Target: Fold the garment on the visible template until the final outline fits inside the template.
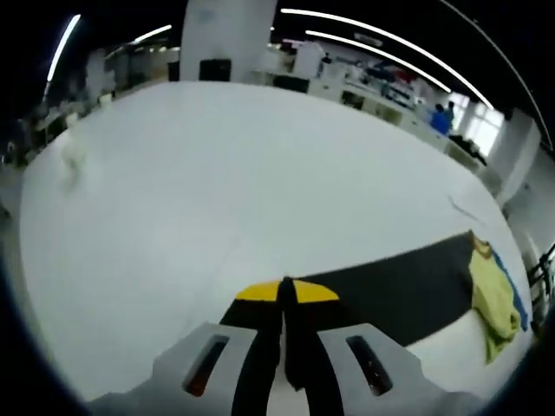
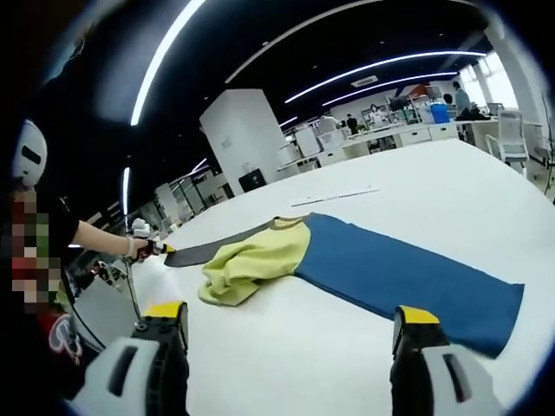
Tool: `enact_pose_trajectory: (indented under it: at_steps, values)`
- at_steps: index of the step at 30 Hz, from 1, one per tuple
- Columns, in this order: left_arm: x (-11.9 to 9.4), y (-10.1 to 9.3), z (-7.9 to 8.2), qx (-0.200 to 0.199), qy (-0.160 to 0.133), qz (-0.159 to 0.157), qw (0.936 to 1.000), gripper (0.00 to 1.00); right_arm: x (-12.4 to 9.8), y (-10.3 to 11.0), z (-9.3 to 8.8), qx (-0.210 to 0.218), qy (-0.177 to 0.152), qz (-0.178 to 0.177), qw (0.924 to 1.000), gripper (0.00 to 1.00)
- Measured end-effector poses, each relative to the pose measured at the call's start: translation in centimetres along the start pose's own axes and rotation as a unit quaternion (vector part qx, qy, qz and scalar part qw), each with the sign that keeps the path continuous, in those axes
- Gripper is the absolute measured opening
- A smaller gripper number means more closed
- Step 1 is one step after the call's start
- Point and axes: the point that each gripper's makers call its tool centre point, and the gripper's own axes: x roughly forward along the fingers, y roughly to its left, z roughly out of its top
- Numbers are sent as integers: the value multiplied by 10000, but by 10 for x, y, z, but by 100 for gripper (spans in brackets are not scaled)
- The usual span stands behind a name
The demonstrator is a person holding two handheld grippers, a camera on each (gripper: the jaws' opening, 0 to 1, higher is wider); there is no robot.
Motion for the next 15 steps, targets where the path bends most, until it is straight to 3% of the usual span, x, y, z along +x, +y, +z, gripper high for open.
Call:
enact_pose_trajectory:
  at_steps: [7, 13, 15]
  values:
    - [5, 2, -2, -62, -120, -27, 9999, 3, -1, 1, -3, 63, 7, -32, 10000, 99]
    - [1, 6, -1, 17, -219, 107, 9997, 15, -1, 4, -4, 86, -54, -2, 9999, 99]
    - [0, 9, 2, 65, -256, 186, 9995, 23, -1, 4, -4, 103, -56, -9, 9999, 99]
